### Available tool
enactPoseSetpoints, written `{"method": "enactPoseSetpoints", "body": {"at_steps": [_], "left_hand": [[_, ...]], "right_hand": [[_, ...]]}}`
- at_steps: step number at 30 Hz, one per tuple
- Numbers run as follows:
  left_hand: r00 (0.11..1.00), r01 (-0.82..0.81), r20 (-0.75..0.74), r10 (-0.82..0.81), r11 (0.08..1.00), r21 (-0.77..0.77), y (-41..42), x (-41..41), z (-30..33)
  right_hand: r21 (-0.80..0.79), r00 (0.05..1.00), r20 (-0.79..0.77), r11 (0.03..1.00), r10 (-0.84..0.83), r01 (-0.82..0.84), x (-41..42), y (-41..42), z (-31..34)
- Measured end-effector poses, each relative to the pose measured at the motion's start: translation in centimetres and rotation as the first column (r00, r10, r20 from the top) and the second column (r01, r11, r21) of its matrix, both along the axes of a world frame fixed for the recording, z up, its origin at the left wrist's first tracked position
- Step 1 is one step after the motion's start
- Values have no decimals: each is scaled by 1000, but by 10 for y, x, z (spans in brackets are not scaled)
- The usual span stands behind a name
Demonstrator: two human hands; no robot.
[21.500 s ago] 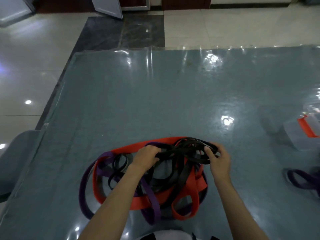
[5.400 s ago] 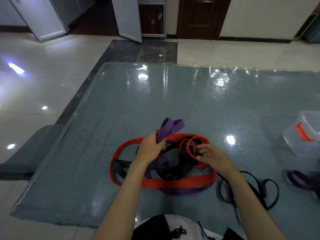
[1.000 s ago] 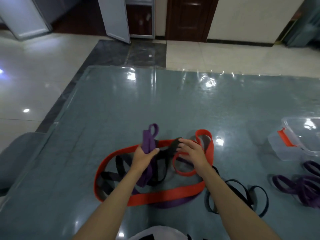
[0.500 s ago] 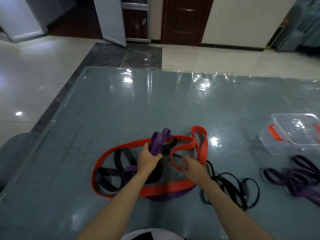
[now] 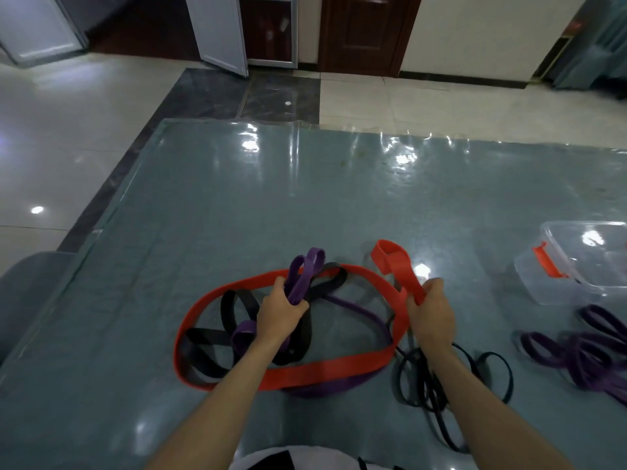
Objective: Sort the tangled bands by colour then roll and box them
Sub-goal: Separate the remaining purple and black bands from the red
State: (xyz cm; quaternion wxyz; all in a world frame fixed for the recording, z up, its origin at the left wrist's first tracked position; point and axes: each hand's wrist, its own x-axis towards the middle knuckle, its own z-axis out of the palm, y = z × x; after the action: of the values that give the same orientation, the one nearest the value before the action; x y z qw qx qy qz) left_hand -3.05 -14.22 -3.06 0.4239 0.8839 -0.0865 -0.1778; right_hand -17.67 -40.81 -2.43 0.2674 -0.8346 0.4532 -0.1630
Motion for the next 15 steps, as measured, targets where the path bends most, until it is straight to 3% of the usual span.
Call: {"method": "enactPoseSetpoints", "body": {"at_steps": [8, 15], "left_hand": [[998, 13, 66, -12, 1000, -16, -6, 10, -6], [978, -204, -57, 198, 972, -114, 9, 38, 6]], "right_hand": [[-195, 993, -29, 974, 112, -115, 18, -2, -13], [-58, 933, -54, 932, 356, -359, 47, 16, -23]]}}
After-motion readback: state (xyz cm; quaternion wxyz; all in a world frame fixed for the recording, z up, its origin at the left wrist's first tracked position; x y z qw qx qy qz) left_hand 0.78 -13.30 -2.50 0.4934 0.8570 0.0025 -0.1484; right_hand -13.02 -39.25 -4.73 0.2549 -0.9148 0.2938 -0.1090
